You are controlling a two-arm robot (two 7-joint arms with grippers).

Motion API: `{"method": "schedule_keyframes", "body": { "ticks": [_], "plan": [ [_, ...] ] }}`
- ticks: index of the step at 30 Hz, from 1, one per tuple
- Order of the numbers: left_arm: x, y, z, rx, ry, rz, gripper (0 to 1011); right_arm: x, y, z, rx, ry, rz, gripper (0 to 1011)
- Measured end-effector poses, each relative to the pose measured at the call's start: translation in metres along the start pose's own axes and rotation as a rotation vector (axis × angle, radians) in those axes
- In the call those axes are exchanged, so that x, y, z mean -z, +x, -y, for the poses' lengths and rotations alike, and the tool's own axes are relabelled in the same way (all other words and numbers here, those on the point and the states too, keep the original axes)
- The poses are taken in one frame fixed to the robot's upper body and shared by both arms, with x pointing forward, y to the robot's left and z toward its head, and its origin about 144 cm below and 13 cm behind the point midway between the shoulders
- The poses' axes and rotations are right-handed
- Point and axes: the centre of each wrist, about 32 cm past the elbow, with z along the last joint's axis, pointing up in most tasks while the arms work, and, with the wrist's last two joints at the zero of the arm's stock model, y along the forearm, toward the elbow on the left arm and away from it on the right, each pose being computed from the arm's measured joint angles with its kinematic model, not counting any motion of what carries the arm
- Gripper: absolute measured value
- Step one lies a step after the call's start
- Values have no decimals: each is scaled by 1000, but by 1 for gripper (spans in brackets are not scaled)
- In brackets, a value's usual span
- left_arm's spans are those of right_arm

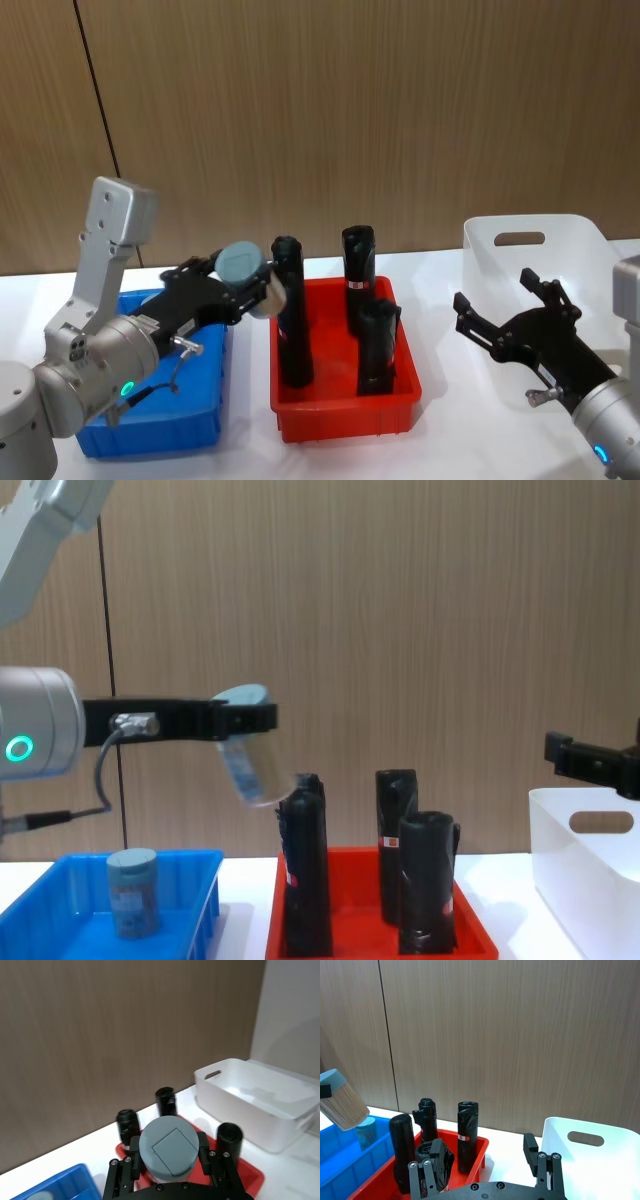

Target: Pick the cotton swabs from the blue box and place them into the white box.

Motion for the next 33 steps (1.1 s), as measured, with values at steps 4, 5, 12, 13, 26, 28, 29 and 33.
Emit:
{"method": "schedule_keyframes", "body": {
  "ticks": [4,5,12,13,26,28,29,33],
  "plan": [
    [-2,0,3,68,-6,-4,669,0,0,0,0,0,0,1002],
    [-2,0,3,76,-7,-5,669,0,0,0,0,0,0,1002],
    [-3,2,9,195,-13,-14,669,0,0,0,0,0,0,1002],
    [-3,2,11,219,-13,-16,669,0,0,0,0,0,0,1002],
    [-3,6,25,420,-8,-18,669,0,0,0,0,0,0,1002],
    [-3,7,25,430,-6,-15,669,0,0,0,0,0,0,1002],
    [-3,7,26,436,-5,-13,669,0,0,0,0,0,0,1002],
    [-3,7,27,458,-2,0,669,0,0,0,0,0,0,1002]
  ]
}}
